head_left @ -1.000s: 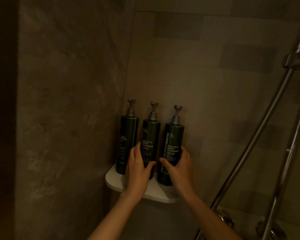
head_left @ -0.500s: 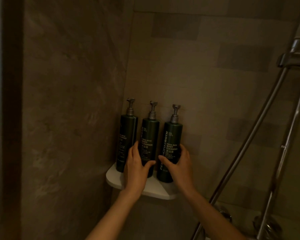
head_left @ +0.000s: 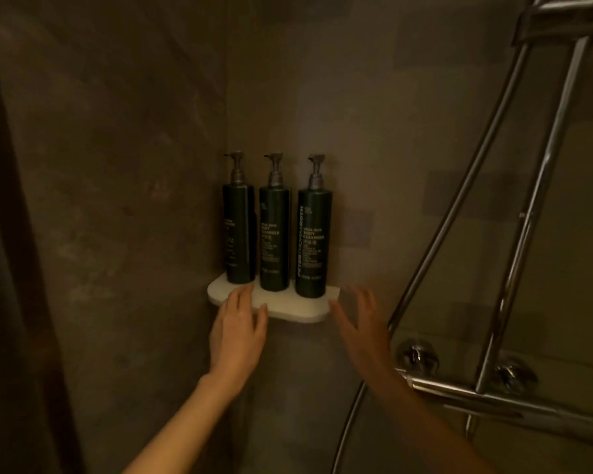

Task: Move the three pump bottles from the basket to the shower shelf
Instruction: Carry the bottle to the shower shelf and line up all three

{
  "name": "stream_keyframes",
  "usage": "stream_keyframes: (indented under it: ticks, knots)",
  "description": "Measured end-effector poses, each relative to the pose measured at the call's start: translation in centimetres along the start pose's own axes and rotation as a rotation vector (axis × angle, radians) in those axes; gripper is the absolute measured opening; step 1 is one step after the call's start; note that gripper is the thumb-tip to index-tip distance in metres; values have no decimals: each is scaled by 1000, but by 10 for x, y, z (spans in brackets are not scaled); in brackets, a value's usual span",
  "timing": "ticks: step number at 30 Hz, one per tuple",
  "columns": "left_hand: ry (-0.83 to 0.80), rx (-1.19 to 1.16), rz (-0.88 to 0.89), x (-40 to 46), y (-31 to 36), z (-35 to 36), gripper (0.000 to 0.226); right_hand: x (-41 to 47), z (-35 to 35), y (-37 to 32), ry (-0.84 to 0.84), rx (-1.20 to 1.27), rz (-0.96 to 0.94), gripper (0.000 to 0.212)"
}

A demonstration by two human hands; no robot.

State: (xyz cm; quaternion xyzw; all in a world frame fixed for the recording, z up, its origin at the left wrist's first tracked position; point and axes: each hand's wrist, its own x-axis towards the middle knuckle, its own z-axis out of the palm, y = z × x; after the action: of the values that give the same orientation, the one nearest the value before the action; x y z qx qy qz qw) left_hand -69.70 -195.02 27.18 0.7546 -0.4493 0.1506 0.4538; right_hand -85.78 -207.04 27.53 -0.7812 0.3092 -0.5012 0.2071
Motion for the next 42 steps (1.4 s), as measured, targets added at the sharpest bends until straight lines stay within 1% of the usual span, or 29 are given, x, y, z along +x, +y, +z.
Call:
stream_keyframes:
  ticks: [3,5,8,11,16,21,25,29,33,38,42]
  knots:
    - [-27,198,-44,-33,2,5,51,-20,-8,23,-48,-46,-34,45]
    - [-34,284,-95,-53,11,9,51,-32,-14,33,-113,-54,-81,43]
    - [-53,399,-134,-80,32,17,51,-48,-27,46,-257,-23,-187,44]
    - [-92,519,-171,-110,54,25,53,-62,-43,55,-404,-85,-241,47]
    - [-130,645,-250,-154,90,26,52,-76,-72,60,-529,-115,-367,39]
    - [-128,718,-313,-170,114,9,52,-76,-88,49,-638,-179,-454,42]
    - [-118,765,-342,-158,130,-8,52,-59,-97,31,-640,-190,-474,42]
    - [-80,768,-325,-143,143,-26,52,-44,-100,7,-591,-194,-500,50]
    - [-63,768,-311,-137,148,-40,53,-44,-99,-12,-520,-176,-499,50]
    - [-78,749,-326,-143,148,-42,53,-51,-97,-19,-529,-250,-485,51]
    - [-66,756,-339,-147,143,-48,53,-50,-99,-20,-512,-255,-473,50]
